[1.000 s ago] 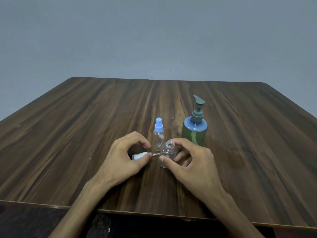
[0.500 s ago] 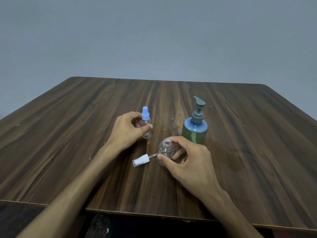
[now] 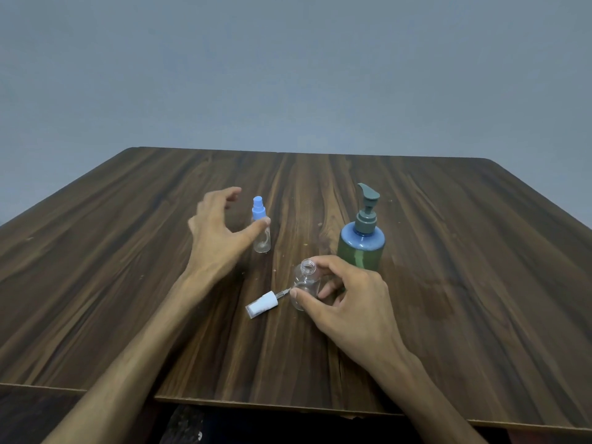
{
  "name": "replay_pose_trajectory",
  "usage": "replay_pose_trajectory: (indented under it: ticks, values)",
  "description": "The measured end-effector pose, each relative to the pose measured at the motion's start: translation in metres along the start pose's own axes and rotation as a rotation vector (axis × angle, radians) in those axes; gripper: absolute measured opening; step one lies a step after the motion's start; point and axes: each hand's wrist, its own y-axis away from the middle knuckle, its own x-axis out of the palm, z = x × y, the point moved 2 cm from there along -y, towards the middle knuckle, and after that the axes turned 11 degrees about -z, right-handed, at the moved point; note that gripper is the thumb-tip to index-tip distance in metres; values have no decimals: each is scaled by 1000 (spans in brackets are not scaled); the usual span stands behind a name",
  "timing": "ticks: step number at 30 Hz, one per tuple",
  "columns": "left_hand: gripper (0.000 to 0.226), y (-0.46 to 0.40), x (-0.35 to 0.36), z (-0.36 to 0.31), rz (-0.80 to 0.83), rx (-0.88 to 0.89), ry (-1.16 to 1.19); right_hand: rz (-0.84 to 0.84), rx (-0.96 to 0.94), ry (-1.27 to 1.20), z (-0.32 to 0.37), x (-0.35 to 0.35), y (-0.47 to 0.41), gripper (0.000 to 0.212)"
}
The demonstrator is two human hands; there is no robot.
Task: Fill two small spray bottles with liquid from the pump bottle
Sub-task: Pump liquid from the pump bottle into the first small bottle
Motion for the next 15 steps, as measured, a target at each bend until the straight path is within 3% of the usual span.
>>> replay_pose_trajectory:
  ticks: [2, 4, 6, 9, 11, 15]
  values:
    - [40, 19, -15, -21, -181, 72, 162, -3, 10, -1, 0, 0, -1, 40]
    - [22, 43, -21, -38, -197, 141, 293, -18, 21, -8, 1, 0, -1, 43]
    - [24, 68, -16, -49, -28, 147, 354, -38, 16, -42, 3, 1, 0, 46]
    - [47, 94, 1, -52, 196, 127, 346, -36, 36, -69, 1, 1, -1, 47]
    - [50, 99, 10, -50, 214, 124, 360, -18, 54, -65, -3, -2, -1, 50]
    - [36, 96, 17, -46, 175, 120, 392, -29, 79, -110, -6, -6, 0, 44]
